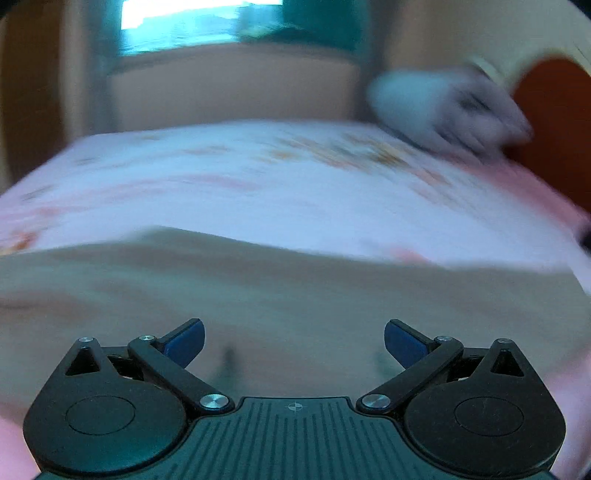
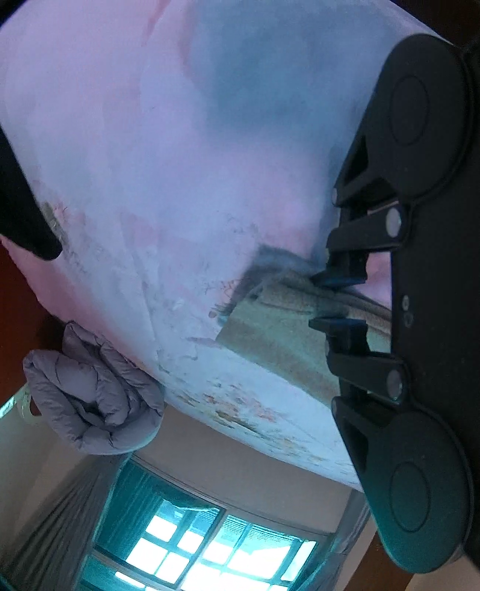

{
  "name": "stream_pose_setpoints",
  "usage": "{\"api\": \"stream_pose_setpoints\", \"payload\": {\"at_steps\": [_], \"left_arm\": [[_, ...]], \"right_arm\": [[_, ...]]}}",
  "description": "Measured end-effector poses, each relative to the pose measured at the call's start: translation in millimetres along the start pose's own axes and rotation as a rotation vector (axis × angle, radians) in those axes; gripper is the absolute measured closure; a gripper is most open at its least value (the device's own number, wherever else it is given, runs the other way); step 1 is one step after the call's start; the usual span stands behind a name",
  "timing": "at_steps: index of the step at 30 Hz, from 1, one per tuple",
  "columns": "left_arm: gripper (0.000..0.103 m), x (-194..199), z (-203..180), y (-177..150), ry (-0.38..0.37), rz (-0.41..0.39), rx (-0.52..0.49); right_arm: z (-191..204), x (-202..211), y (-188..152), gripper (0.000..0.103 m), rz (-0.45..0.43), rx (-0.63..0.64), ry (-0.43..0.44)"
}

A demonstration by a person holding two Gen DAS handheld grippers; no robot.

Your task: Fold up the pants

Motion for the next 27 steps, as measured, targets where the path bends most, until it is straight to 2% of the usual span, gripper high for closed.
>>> {"api": "stream_pose_setpoints", "payload": {"at_steps": [1,3,4,5,9,11,15,19,23,27], "left_arm": [[0.0,-7.6,-27.5,-3.4,-0.002,0.015,-0.02],[0.0,-25.7,-60.4,-26.5,-0.023,0.099,0.019],[0.0,-26.4,-66.8,-36.1,0.019,0.088,0.025],[0.0,-20.0,-68.7,-37.8,0.051,0.048,0.021],[0.0,1.6,-66.0,-37.6,0.059,0.006,0.079],[0.0,-1.5,-73.3,-38.9,0.038,0.028,0.061],[0.0,-4.5,-88.5,-32.3,0.045,0.014,0.001],[0.0,-17.4,-100.2,-37.0,0.085,0.082,-0.055],[0.0,-17.1,-102.5,-34.7,0.091,0.097,-0.075],[0.0,-17.7,-98.2,-30.4,0.047,0.096,-0.062]], "right_arm": [[2.3,1.8,1.1,0.095,0.001,0.008,0.003],[2.0,3.6,1.5,0.095,0.009,0.019,0.006],[2.6,1.3,2.5,0.095,0.014,0.029,-0.002],[0.9,-0.6,2.3,0.095,0.023,0.037,-0.01],[-2.6,-1.2,2.7,0.087,0.045,0.061,0.017],[-8.9,-6.2,1.4,0.088,0.057,0.046,0.014],[-14.0,-6.4,3.5,0.089,0.049,-0.012,0.047],[-12.1,-8.4,3.3,0.094,0.054,0.019,0.024],[11.0,-5.0,0.7,0.096,0.033,0.16,-0.038],[49.3,10.3,-2.4,0.097,0.004,0.226,-0.005]]}}
Point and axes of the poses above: each gripper's, at about its wrist camera, not at the fingertips, and x roughly against the way its jaws point, z to its left, y to its top, the point moved 10 cm from there along -x, roughly the way its jaws point, and after that the axes turned 12 degrees about -x, right-handed, at the moved point
